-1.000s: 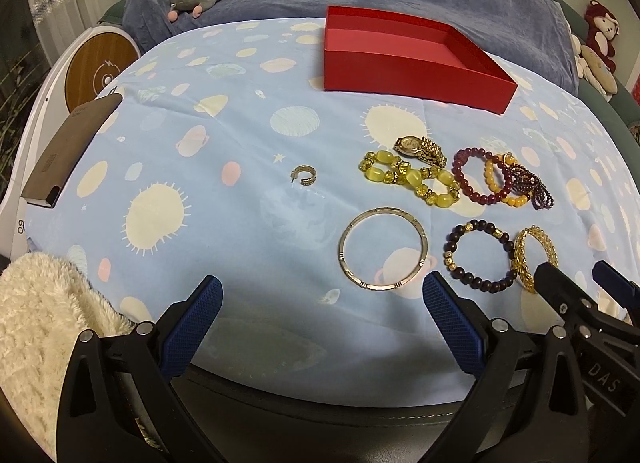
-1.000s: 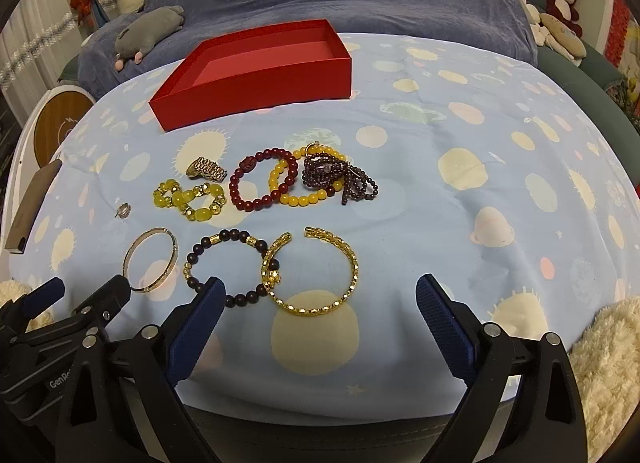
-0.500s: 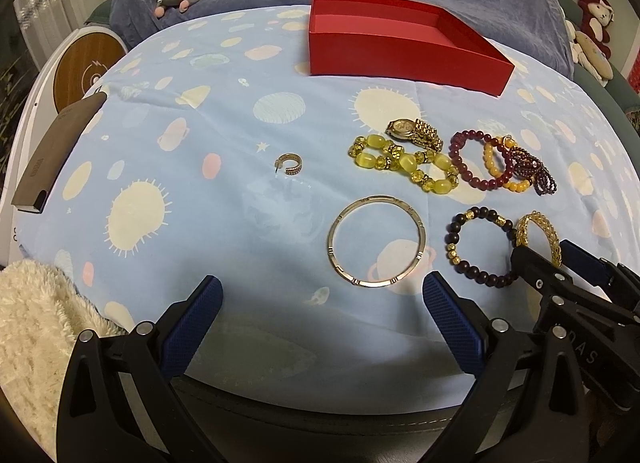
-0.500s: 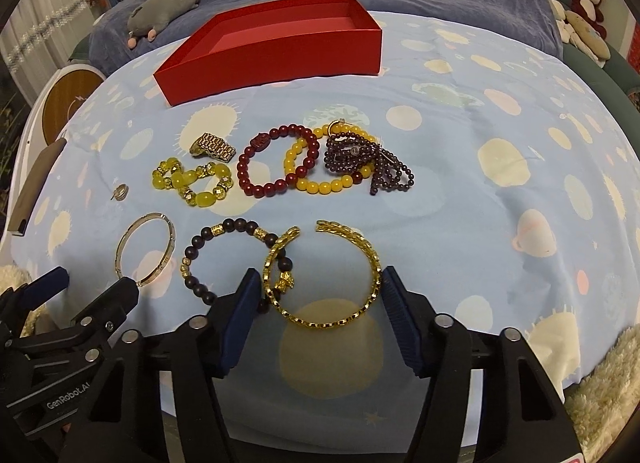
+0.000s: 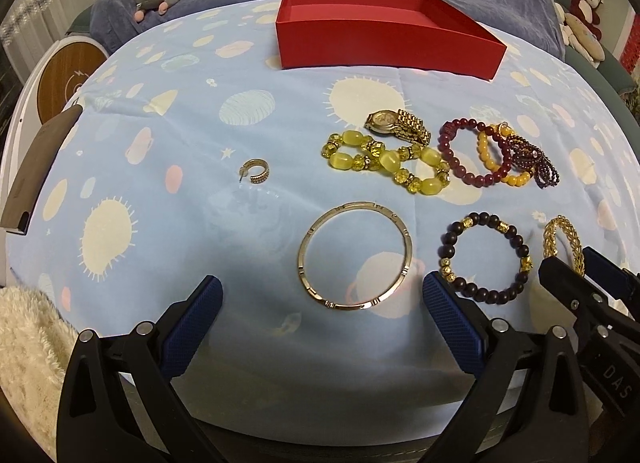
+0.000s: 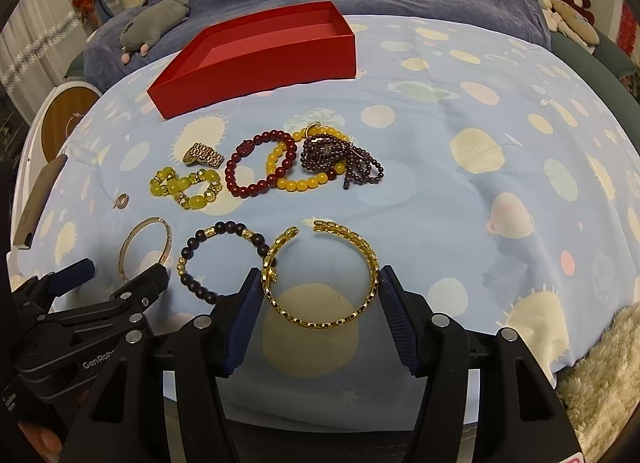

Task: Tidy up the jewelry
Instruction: 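Grasp the rose-gold bangle with the left gripper while the right gripper grasps the gold beaded cuff, then carry both bracelets into the red box and open both grippers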

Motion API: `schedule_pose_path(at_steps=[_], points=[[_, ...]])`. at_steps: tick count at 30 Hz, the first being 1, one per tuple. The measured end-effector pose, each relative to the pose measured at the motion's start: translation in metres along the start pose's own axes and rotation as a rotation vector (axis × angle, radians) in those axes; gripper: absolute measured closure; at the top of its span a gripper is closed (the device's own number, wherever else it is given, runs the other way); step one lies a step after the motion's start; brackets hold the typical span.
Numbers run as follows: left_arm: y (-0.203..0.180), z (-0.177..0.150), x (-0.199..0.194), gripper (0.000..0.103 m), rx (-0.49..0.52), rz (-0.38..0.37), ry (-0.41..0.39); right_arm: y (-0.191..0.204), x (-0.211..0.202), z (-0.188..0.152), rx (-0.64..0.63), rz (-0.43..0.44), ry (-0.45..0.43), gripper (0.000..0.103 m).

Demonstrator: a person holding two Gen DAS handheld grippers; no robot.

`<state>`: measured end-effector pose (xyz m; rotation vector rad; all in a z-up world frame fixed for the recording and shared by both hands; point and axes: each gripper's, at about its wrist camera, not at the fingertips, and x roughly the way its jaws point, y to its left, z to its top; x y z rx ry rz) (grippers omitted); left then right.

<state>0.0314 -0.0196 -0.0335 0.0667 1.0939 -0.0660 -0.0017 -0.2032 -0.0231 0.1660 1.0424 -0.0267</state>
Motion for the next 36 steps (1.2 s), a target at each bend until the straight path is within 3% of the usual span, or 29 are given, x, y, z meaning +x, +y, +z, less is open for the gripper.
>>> schedule_pose_path(at_steps=[7,12,17,26,36], points=[[0.0,0.006,0.006,0.009,-0.003,0.001,0.008,-0.002,0.001,0.0,0.008,-0.006,0.0,0.046],[-0.006,0.007,0.001,0.035,0.031,-0.012,-0.037,-0.002,0.0,-0.001,0.006,-0.013,-0.003,0.046],[-0.008,0.005,-0.003,0.048,0.048,-0.027,-0.055,-0.002,-0.001,-0.002,0.006,-0.012,-0.004,0.046],[0.0,0.004,-0.011,0.048,0.01,-0.084,-0.059,0.0,-0.009,-0.002,-0.002,0.001,-0.022,0.046],[0.015,0.024,-0.041,0.048,-0.056,-0.109,-0.123,0.005,-0.027,0.017,-0.007,0.055,-0.062,0.046]])
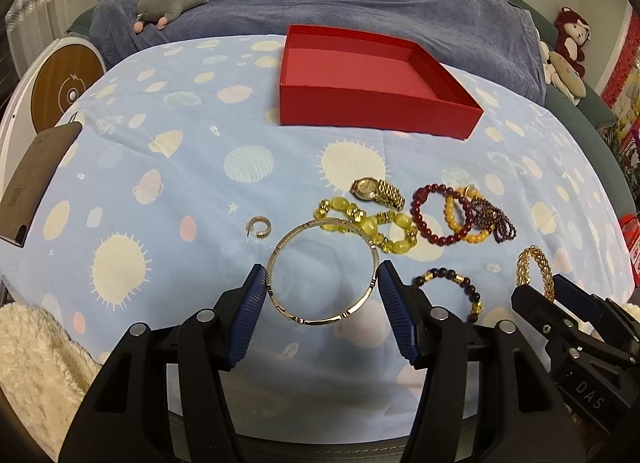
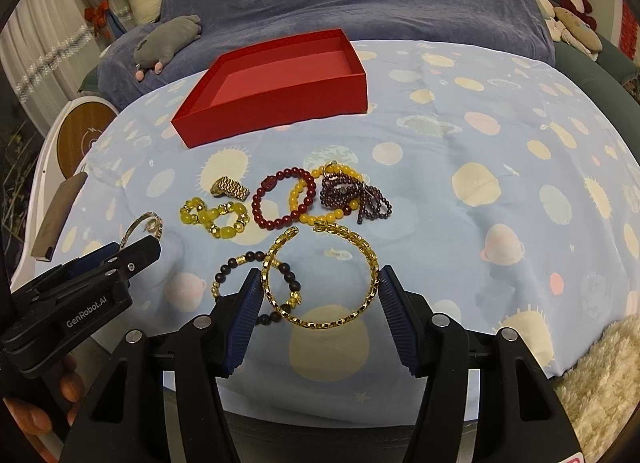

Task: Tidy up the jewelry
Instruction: 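Carry both bracelets into the red box and open both grippers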

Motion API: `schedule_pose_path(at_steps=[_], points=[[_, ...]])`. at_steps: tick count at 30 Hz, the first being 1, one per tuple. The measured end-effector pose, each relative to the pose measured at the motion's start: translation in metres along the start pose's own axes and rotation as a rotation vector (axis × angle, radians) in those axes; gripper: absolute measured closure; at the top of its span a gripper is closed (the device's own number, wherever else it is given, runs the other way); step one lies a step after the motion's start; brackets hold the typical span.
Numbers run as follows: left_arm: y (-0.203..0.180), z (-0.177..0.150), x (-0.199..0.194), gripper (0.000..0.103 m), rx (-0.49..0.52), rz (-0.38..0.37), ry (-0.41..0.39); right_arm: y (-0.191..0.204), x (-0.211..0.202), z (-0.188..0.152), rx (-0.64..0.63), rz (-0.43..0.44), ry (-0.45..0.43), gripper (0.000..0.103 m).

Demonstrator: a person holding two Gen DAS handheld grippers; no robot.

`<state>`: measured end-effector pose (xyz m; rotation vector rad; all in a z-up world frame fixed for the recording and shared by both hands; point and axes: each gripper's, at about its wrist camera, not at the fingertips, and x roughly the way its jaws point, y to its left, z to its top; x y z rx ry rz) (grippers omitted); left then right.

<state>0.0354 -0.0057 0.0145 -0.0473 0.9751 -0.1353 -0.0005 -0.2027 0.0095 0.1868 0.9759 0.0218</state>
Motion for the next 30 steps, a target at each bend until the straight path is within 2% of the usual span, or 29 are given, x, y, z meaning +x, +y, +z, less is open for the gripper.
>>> schedule_pose_path(at_steps=[5,12,21,25,30], points=[[0.0,0.037,-0.004,0.048,-0.013,-0.022,-0.04,0.004,-0.001,0.036,-0.027,0.021,-0.028,0.046],[-0.002,0.112,0.012,0.048,-0.018,-0.05,-0.093,0.012,0.017,0.115,-0.05,0.05,-0.076,0.046],[-0.002,0.204,0.075,0.048,-0.017,-0.033,-0.095,0.018,0.081,0.223,-0.05,0.066,-0.077,0.046],[-0.008,0.232,0.109,0.048,0.002,-0.016,-0.082,0.019,0.116,0.252,-0.05,0.061,-0.056,0.046],[-0.01,0.257,0.146,0.048,0.016,-0.003,-0.054,0.023,0.157,0.273,-0.074,0.038,-0.017,0.046]])
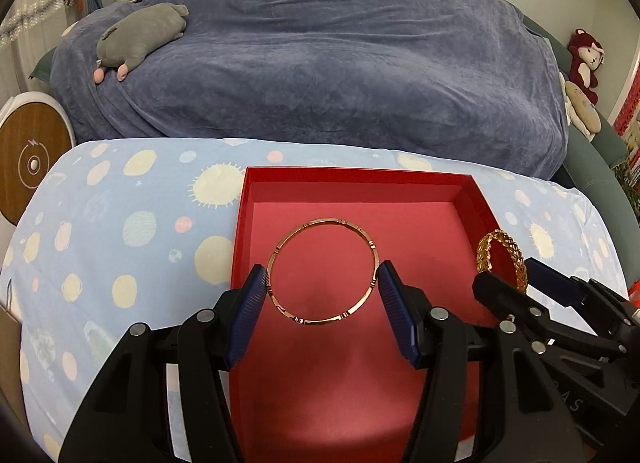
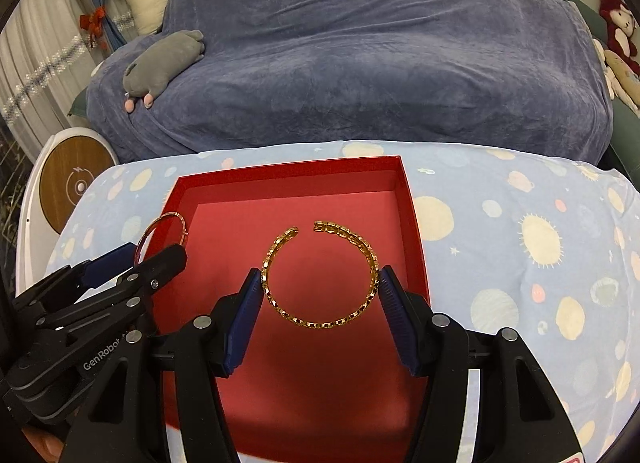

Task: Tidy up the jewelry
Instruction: 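Carry both bracelets into the red box and open both grippers, then move the right gripper to the dark purple bead strand and grasp it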

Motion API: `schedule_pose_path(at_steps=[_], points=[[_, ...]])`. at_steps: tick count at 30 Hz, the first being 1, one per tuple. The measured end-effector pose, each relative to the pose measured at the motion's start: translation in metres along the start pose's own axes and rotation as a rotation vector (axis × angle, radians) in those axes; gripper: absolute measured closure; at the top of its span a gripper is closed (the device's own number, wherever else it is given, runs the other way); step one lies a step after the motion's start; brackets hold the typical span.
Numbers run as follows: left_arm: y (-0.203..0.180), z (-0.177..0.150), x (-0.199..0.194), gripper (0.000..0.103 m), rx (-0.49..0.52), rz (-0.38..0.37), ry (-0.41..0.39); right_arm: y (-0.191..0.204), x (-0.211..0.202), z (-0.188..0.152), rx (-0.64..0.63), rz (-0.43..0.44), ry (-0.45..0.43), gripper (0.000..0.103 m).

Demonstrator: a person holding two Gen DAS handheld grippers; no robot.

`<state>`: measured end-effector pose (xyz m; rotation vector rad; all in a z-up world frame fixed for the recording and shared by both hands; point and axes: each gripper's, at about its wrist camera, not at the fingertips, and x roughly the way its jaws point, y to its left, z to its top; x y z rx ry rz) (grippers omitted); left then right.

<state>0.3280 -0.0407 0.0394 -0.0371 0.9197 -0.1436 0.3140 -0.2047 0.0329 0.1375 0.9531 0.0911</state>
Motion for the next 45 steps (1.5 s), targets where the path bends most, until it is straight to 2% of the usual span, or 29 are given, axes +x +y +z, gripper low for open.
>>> schedule_pose_path(at_steps=[6,11,13,15,23,34,45], points=[[0.008,0.01,0.032,0.048,-0.011,0.015,0.034,-0.002,0.034,0.014,0.015,0.003,0.048,0.046],[0.012,0.011,0.039,0.046,-0.022,0.01,0.044,-0.002,0.043,0.017,0.014,-0.017,0.055,0.045],[0.013,0.01,0.037,0.038,-0.029,0.024,0.035,-0.002,0.041,0.016,0.017,-0.024,0.054,0.044],[0.014,0.009,0.032,0.032,-0.04,0.023,0.019,-0.003,0.037,0.013,0.018,-0.025,0.042,0.038],[0.017,-0.004,0.0,0.032,-0.037,0.019,-0.01,-0.002,-0.001,-0.006,-0.009,-0.026,0.0,0.038],[0.026,-0.059,-0.068,0.032,-0.034,0.011,-0.032,-0.004,-0.077,-0.073,-0.007,-0.028,-0.033,0.038],[0.039,-0.152,-0.108,0.032,-0.055,0.014,0.034,-0.012,-0.121,-0.157,0.029,-0.048,0.011,0.038]])
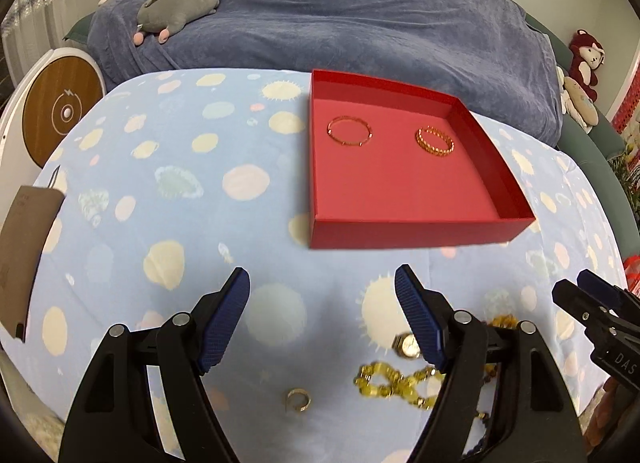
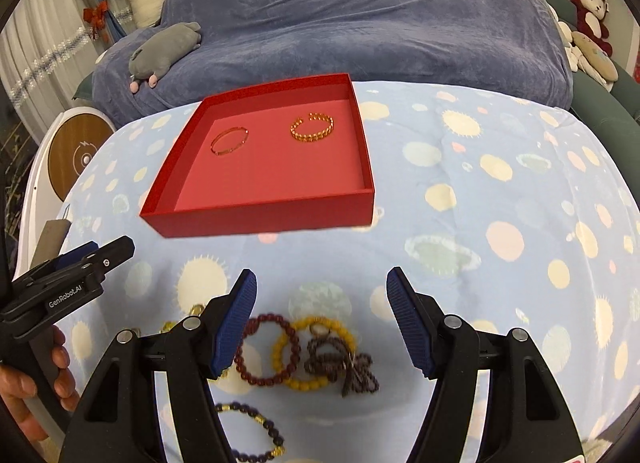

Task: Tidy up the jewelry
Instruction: 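Move the right gripper to the dark purple bead strand and grasp it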

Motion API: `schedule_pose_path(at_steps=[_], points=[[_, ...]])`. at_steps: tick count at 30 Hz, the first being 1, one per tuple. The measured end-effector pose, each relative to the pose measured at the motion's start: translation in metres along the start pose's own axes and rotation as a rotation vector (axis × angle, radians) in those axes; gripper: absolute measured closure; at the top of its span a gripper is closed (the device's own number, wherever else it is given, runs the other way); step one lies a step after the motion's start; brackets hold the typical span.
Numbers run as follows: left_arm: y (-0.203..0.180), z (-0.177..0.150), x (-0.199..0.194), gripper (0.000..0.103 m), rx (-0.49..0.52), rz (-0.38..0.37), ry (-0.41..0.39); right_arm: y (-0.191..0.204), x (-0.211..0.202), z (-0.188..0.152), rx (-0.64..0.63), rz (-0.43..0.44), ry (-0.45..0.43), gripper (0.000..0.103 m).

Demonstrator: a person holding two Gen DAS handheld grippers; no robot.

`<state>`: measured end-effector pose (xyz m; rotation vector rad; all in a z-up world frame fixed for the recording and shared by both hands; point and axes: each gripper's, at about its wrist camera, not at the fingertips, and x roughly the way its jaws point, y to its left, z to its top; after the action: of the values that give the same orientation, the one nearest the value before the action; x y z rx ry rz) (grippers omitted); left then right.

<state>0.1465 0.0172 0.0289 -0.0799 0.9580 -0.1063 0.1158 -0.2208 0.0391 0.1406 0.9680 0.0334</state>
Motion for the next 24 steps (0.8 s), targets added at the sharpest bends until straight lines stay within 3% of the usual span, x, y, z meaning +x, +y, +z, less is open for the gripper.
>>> schedule_pose_path(at_steps=[13,24], points=[[0.025,-0.074,-0.027,0.032,-0.051,0.01,0.038,-0.001,-0.021,-0.096,0.023,-0.003,0.068,0.038],[0.019,-0.094,-0.034,0.032,-0.031,0.003,0.025,0.015,-0.023,-0.125,-0.017,0.02,0.086,0.038]])
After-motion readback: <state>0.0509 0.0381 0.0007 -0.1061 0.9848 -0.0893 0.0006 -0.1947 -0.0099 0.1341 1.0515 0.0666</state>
